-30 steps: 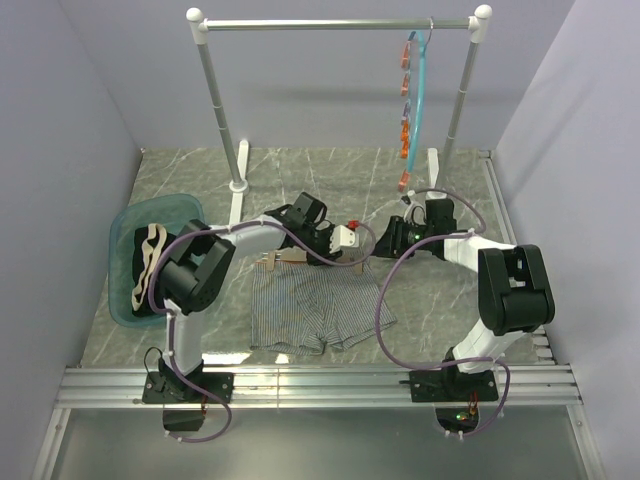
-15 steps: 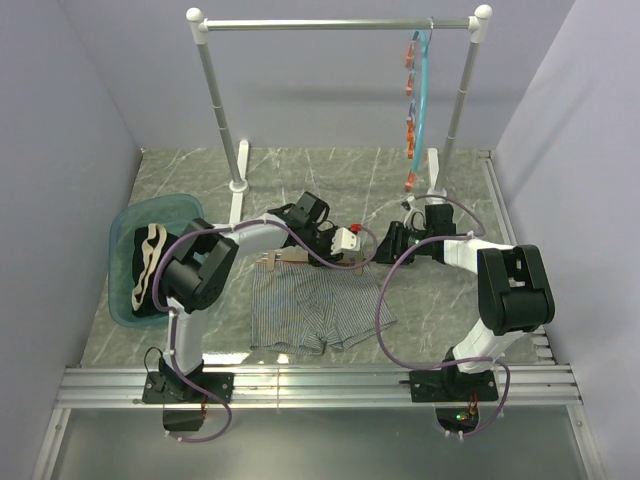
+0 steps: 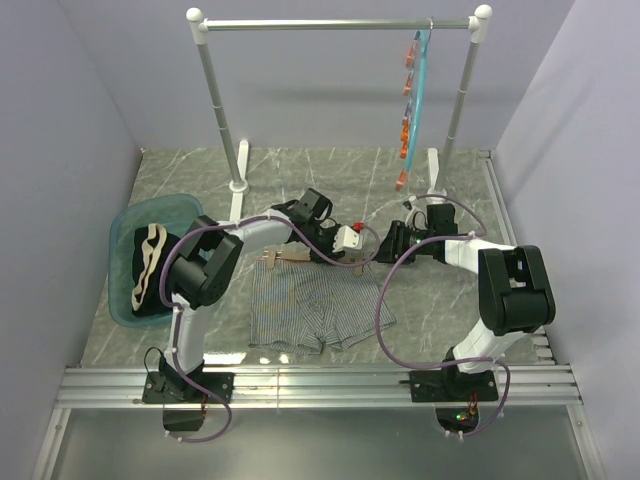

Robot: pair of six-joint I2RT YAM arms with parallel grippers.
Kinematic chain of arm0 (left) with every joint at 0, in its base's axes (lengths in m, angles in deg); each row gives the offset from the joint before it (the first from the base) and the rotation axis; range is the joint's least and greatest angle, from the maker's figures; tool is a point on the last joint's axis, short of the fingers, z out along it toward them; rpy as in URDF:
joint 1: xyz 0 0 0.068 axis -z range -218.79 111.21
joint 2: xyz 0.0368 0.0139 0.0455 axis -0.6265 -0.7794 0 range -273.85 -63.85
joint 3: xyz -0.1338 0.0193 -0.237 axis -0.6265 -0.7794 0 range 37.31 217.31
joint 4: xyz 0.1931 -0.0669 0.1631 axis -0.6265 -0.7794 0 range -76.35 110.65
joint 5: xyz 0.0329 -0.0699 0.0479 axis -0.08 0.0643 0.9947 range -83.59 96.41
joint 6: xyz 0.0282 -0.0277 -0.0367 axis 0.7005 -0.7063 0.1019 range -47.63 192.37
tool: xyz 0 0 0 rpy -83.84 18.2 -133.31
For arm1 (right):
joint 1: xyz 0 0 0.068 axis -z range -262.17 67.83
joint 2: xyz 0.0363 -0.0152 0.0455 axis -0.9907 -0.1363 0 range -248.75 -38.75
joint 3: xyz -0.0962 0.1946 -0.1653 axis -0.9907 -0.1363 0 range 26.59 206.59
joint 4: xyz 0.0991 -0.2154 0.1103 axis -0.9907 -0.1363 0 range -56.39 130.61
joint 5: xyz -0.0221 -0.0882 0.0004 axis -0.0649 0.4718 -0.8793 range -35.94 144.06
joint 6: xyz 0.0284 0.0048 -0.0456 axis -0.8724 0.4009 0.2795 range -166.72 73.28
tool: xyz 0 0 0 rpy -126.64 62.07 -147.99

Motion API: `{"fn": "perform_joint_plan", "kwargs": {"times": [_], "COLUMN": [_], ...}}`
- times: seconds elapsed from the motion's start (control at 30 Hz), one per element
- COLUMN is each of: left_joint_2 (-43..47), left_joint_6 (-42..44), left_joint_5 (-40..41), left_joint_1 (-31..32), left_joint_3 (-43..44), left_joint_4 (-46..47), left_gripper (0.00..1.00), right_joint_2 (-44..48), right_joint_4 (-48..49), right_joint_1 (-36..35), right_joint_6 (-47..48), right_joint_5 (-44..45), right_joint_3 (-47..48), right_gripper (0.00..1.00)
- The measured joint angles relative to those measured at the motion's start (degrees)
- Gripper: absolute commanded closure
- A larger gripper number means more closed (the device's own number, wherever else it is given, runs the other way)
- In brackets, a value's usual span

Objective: Clip the underwear to the hanger

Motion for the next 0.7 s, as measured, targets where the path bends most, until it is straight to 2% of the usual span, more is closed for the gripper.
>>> {"fn": "perform_joint_plan", "kwargs": {"times": [0.3,0.33,0.37,0.47,0.7], "left_joint_2": [-2.62,-2.84,-3.04,-3.15,0.02], "left_joint_6": [1.44,1.46,1.60,2.10,1.16], "left_joint_5": [0.20,0.20,0.20,0.20,0.61], "left_joint_1": [0.00,0.00,0.00,0.00,0.00], "left_joint_3": [3.41,3.91,4.28,4.59,-0.15], "left_joint_4": [-4.00,-4.61,-5.14,-5.62,-2.78], "left_gripper": [0.61,0.63,0.72,0.84,0.90], "right_joint_2": [0.00,0.00,0.00,0.00,0.00], "right_joint_4": [0.00,-0.07,-0.15,-0.46,-0.35], "right_joint_1": [0.00,0.00,0.00,0.00,0.00], "right_joint_6": [0.35,0.39,0.44,0.59,0.74], "right_joint_5": [-0.44,-0.46,-0.50,-0.61,-1.27], "right_joint_3": [0.00,0.02,0.00,0.02,0.02], "right_gripper": [0.55,0.55,0.55,0.55,0.55]}}
